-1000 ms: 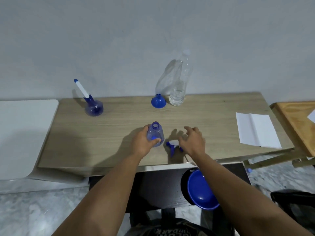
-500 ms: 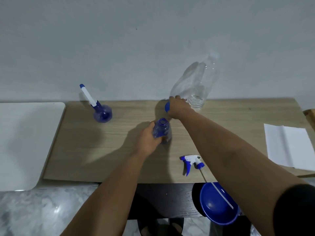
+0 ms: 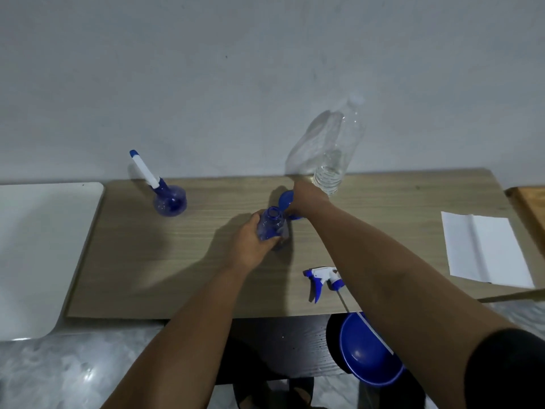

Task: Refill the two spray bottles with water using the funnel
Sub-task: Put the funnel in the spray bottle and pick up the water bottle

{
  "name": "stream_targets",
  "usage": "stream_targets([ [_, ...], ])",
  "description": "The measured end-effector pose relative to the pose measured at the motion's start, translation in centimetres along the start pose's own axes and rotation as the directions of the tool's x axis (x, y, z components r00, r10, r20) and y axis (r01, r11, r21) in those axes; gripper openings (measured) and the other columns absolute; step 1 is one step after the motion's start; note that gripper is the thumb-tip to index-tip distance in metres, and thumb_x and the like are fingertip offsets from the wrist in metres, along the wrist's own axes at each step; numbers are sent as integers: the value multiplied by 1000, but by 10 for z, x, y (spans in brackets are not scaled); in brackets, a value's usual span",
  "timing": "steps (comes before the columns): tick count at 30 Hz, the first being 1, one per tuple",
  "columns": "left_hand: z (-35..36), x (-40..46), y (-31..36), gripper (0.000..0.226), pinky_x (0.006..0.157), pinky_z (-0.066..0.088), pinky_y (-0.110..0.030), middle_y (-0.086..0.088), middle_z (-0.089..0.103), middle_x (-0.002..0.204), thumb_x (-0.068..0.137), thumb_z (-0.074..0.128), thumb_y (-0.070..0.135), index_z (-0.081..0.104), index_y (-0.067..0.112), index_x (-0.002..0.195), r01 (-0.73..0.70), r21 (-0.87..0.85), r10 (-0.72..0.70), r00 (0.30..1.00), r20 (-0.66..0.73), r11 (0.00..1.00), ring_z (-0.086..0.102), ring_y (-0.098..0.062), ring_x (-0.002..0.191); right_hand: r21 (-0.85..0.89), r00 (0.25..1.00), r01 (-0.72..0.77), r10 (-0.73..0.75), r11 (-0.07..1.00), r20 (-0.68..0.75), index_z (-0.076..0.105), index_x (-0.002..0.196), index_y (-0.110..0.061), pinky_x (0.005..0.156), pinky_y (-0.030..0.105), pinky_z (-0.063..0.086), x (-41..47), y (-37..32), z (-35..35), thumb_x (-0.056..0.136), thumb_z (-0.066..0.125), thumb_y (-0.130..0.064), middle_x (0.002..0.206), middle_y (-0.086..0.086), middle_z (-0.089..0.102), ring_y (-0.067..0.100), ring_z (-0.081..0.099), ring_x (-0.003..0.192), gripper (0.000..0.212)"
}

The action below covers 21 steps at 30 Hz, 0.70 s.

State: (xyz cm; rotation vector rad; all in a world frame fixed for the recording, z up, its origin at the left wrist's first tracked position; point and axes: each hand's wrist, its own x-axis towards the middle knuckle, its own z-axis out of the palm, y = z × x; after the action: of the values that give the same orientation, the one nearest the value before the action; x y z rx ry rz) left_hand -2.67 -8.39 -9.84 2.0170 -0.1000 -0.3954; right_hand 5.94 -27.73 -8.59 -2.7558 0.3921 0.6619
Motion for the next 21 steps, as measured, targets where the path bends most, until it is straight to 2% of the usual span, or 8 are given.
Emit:
stream_targets([
  [3,2,-9,2,68,84,53,-19,13,68,114,72,86,24,54,31,132,6,-48,-6,1000,5,999,65,-3,100,345,998,21,-1,939,-57,54,132,-13,77,41,62,-19,10,-11,71,91,-35,119,4,66,27,68,95,74],
  [5,4,-17,5,68,81,48,-10,10,67,114,74,86,16,54,24,134,8,-29,-8,1000,-5,1000,63,-1,98,629,997,67,-21,774,-80,40,153,-16,80,43,61,-42,13,-24,77,92,-27,130,4,53,28,60,108,94],
  [7,8,-26,6,68,85,49,-19,6,67,115,73,86,17,55,21,133,6,-20,-7,1000,-15,1000,65,-9,101,781,993,116,-48,613,-110,41,156,-21,75,38,60,-72,14,-36,79,92,-26,138,5,51,28,60,116,93],
  [10,15,-45,10,63,86,49,-29,6,67,110,73,87,23,57,21,128,22,37,-21,1000,-10,999,64,-14,99,853,977,214,-87,476,-197,57,137,-23,67,28,59,-115,16,-43,75,95,-29,132,5,60,22,67,111,73],
  [13,23,-61,11,56,80,48,-31,7,66,101,74,86,26,57,21,122,32,61,-32,999,-11,998,64,-16,93,888,956,292,-107,354,-272,59,127,-15,63,23,56,-152,16,-34,70,98,-19,126,12,66,14,68,91,69],
  [16,28,-72,14,55,80,49,-31,6,67,102,74,84,21,56,20,122,40,65,-39,999,-19,997,65,-18,95,911,938,345,-103,224,-330,55,127,-7,63,27,58,-178,15,-18,71,97,-5,126,18,68,16,69,81,70],
  [20,28,-79,22,46,66,43,-15,13,66,91,76,80,13,55,27,112,55,72,-55,998,-10,996,65,-16,89,899,903,424,-117,110,-412,50,126,-5,82,32,63,-193,10,4,71,92,8,136,18,65,36,72,111,70],
  [21,28,-80,24,45,64,42,-17,12,66,89,76,80,13,54,27,110,60,80,-60,998,-9,995,65,-17,86,900,901,429,-110,78,-420,49,124,-6,84,32,63,-195,9,9,71,90,12,136,19,64,39,71,115,69],
])
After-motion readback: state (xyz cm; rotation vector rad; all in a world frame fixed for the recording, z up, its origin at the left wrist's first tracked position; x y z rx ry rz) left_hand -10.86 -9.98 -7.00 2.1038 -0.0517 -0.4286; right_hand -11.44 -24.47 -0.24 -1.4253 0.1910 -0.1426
